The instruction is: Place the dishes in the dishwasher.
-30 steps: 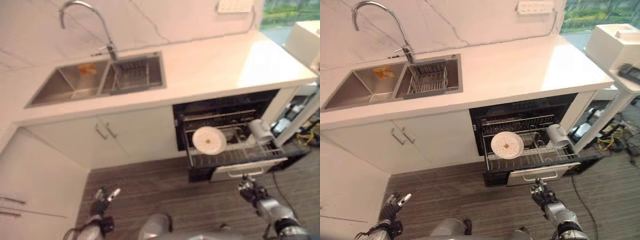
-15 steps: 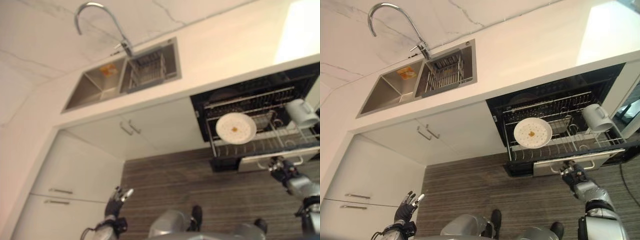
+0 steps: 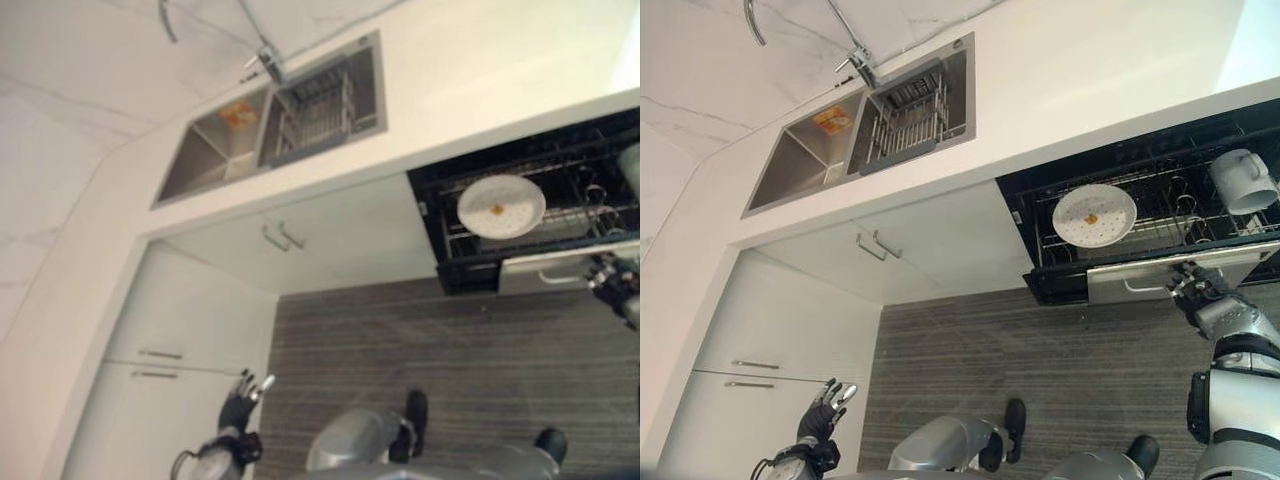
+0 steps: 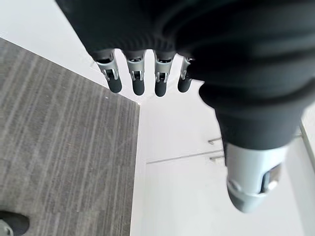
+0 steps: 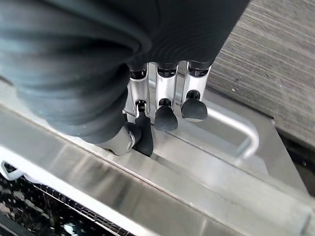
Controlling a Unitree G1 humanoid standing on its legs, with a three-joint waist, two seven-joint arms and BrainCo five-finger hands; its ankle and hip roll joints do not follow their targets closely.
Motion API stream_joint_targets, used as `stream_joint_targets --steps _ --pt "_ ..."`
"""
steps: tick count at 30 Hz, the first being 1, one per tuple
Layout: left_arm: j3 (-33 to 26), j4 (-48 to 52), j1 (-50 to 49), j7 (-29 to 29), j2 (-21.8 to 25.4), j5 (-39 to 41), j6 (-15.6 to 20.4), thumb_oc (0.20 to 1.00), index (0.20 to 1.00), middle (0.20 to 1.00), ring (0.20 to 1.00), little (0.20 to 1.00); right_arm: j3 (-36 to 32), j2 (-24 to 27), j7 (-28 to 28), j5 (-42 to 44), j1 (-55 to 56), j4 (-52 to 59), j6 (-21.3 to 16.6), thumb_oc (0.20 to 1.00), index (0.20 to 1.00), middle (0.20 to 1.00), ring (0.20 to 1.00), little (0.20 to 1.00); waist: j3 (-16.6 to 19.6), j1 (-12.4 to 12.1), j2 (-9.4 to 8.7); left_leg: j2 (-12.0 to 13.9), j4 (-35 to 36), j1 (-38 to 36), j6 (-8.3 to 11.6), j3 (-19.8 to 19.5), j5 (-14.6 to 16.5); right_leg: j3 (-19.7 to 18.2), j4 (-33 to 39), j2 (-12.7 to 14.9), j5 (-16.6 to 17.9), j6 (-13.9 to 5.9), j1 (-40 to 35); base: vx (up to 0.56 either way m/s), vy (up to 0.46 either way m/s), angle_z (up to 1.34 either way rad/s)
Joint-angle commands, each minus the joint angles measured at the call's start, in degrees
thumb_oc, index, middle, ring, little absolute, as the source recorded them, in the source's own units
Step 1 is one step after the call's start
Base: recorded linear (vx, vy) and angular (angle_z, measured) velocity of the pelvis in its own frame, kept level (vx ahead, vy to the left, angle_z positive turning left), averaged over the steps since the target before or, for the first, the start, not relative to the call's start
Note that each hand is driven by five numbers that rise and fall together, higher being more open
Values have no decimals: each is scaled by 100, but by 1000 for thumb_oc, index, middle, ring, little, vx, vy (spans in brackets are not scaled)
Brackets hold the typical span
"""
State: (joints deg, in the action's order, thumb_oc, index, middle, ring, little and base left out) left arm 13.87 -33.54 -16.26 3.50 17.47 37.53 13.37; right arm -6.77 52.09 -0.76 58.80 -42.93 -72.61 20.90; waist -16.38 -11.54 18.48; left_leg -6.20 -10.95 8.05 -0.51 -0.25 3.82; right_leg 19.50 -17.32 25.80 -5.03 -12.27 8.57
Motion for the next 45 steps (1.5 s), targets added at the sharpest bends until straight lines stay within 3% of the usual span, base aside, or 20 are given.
stream_joint_targets --steps 1,4,9,11,19,20,23,24,25,26,28,32,36,38,39,41,42,43,45 --pt "-48 248 73 -46 514 26 6 1000 1000 1000 1000 1000 455 340 -231 -257 -1283 168 -183 200 200 200 200 200 -64 -242 55 353 -624 660 531 68 -82 -99 13 -152 465 159 322 34 -27 9" --pt "-209 259 -43 -83 691 -4 -152 1000 1000 1000 1000 1000 919 671 -123 -608 -2043 74 -274 200 200 200 200 200 -146 -351 208 293 -624 916 548 -24 -153 -184 13 -163 444 158 571 7 -73 15" --pt "-640 -147 -146 -429 782 -328 -312 1000 1000 1000 1000 1000 1757 871 76 -1002 -3248 46 -400 200 200 200 200 200 -269 -456 270 300 -624 1300 573 -106 -238 -359 13 -233 421 141 1040 -6 -107 8" --pt "-785 -424 -148 -630 754 -574 -395 1000 1000 1000 1000 1000 2408 825 43 -1314 -4108 15 -434 200 200 200 200 200 -332 -511 240 375 -624 1515 601 -150 -288 -458 13 -303 437 166 1350 15 -88 -2" --pt "-877 -387 -184 -763 986 -631 -528 1000 1000 1000 1000 1000 2943 824 -204 -1610 -4806 44 -733 200 200 200 200 200 -415 -582 139 481 -624 1782 606 -260 -351 -515 13 -420 503 195 1693 25 -86 -5" --pt "-865 -403 -192 -799 993 -648 -515 1000 1000 1000 1000 1000 3005 805 -258 -1671 -4858 46 -748 200 200 200 200 200 -383 -598 109 485 -624 1721 630 -295 -228 -573 13 -441 355 144 1647 118 -45 -2" --pt "-841 -374 -191 -830 1019 -682 -507 1000 1000 1000 1000 1000 3127 721 -297 -1829 -4922 49 -909 200 200 200 200 200 -397 -611 98 523 -624 1742 634 -291 -224 -576 13 -461 368 156 1701 14 -17 -5" --pt "-840 -361 -192 -827 1026 -675 -512 1000 1000 1000 1000 1000 3134 722 -308 -1836 -4926 55 -919 200 200 200 200 200 -430 -599 120 531 -624 1807 609 -261 -342 -523 13 -455 512 216 1765 -5 -24 -6" --pt "-843 -262 -170 -782 1085 -632 -616 1000 1000 1000 1000 1000 3218 677 -276 -1754 -5012 145 -981 200 200 200 200 200 -412 -608 80 540 -624 1766 630 -288 -219 -596 13 -478 368 161 1732 -110 -24 -7" --pt "-854 -199 -171 -768 1130 -612 -667 1000 1000 1000 1000 1000 3217 666 -262 -1719 -5040 220 -1123 200 200 200 200 200 -450 -597 95 557 -624 1855 606 -270 -353 -548 13 -479 518 224 1807 73 -68 -2" --pt "-838 -111 -196 -782 1198 -613 -754 1000 1000 1000 1000 1000 3225 622 -231 -1624 -5120 362 -1385 200 200 200 200 200 -435 -617 72 563 -624 1804 631 -318 -237 -605 13 -504 371 163 1754 14 -49 -7" --pt "-807 -112 -234 -801 1253 -693 -703 1000 1000 1000 1000 1000 3273 497 -173 -1697 -5193 667 -1922 200 200 200 200 200 -446 -619 68 597 -624 1875 615 -274 -356 -492 13 -509 519 225 1810 -100 -9 -5" --pt "-850 -12 -257 -805 1353 -606 -785 1000 1000 1000 1000 1000 3313 451 -172 -1713 -5212 948 -2666 200 200 200 200 200 -353 -651 10 637 -624 1776 659 -234 -205 -457 13 -509 340 147 1679 -11 -2 -6" --pt "-851 18 -296 -815 1379 -559 -798 1000 1000 1000 1000 1000 3290 456 -181 -1815 -5239 1030 -2966 200 200 200 200 200 -316 -663 18 649 -624 1759 673 -217 -206 -425 13 -502 324 144 1639 -69 19 -7" --pt "-871 16 -316 -850 1386 -546 -823 1000 1000 1000 1000 1000 3289 470 -61 -2065 -5232 1158 -3288 200 200 200 200 200 -284 -669 -3 647 -624 1751 671 -205 -209 -415 13 -495 336 122 1627 -111 16 -1" --pt "-912 -45 -341 -991 1393 -594 -753 1000 1000 1000 1000 1000 3402 467 25 -2320 -5126 1326 -3453 200 200 200 200 200 -257 -675 -51 653 -624 1711 667 -192 -196 -402 13 -510 345 117 1585 -127 -19 4" --pt "-956 -120 -330 -1103 1377 -628 -618 1000 1000 1000 1000 1000 3528 448 108 -2426 -4951 1452 -3482 548 548 548 548 548 -246 -675 -131 676 -624 1690 674 -181 -194 -362 13 -541 340 129 1539 -162 -64 5" --pt "-953 -151 -304 -1138 1341 -613 -480 1000 1000 1000 1000 1000 3596 428 177 -2463 -4698 1602 -3542 1000 1000 1000 1000 1000 -236 -664 -207 709 -624 1661 682 -153 -186 -320 13 -570 335 137 1490 -165 -76 5" --pt "-989 -72 -294 -1199 1362 -601 -335 1000 1000 1000 1000 1000 3552 441 189 -2780 -4299 1887 -3496 1000 1000 1000 1000 1000 -243 -639 -325 760 -624 1600 677 -118 -159 -273 13 -601 338 137 1408 -133 -79 2"
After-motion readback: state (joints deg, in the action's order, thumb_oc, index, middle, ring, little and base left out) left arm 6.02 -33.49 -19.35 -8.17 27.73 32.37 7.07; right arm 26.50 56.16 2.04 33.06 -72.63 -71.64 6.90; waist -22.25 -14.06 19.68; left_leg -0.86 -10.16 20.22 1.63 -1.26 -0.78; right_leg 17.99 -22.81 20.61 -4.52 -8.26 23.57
